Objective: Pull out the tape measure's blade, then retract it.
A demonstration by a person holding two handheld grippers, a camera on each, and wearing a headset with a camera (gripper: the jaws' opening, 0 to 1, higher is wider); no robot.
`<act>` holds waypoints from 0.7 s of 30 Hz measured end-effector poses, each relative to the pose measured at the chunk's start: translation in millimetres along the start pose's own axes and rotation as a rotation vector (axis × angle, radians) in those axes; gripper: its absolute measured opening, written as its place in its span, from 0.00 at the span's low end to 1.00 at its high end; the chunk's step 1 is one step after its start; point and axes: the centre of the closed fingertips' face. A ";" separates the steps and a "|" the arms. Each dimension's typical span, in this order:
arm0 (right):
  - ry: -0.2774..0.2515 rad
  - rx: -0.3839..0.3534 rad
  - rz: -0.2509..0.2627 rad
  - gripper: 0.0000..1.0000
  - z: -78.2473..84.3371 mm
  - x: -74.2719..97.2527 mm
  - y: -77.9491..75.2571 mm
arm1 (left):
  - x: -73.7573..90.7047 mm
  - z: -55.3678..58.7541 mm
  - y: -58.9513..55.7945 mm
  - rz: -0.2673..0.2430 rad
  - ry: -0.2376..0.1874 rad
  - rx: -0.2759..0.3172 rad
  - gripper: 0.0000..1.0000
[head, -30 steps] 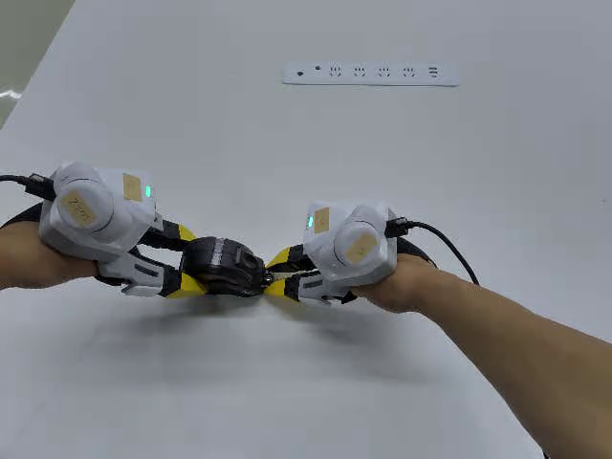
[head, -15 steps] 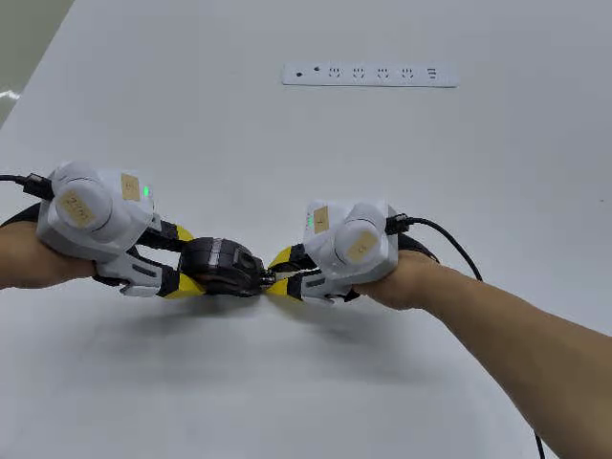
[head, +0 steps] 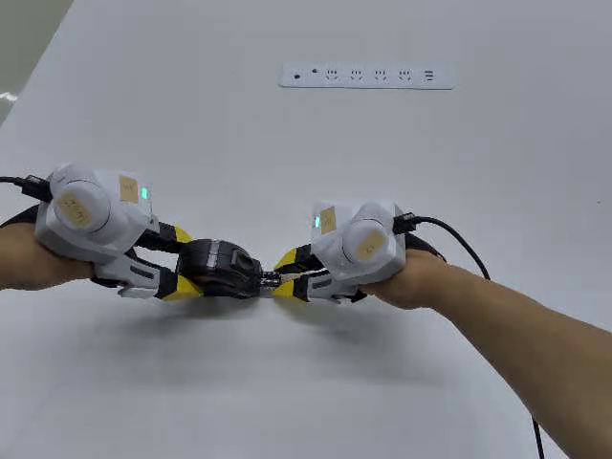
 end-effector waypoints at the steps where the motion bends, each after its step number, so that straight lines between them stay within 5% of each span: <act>1: 0.001 0.002 0.000 0.10 0.3 0.3 0.0 | 0.0 0.0 -0.1 0.000 0.000 0.001 0.28; 21: 0.013 0.006 -0.002 0.10 5.8 8.1 0.0 | 0.6 -0.1 -0.1 0.002 -0.002 -0.003 0.28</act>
Point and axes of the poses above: the centre of the closed fingertips' face, and the gripper's own axes: x roughly backward along the fingers, y roughly to its left, z roughly out of its underside, and after that the axes turned 1 degree about -z, right-handed
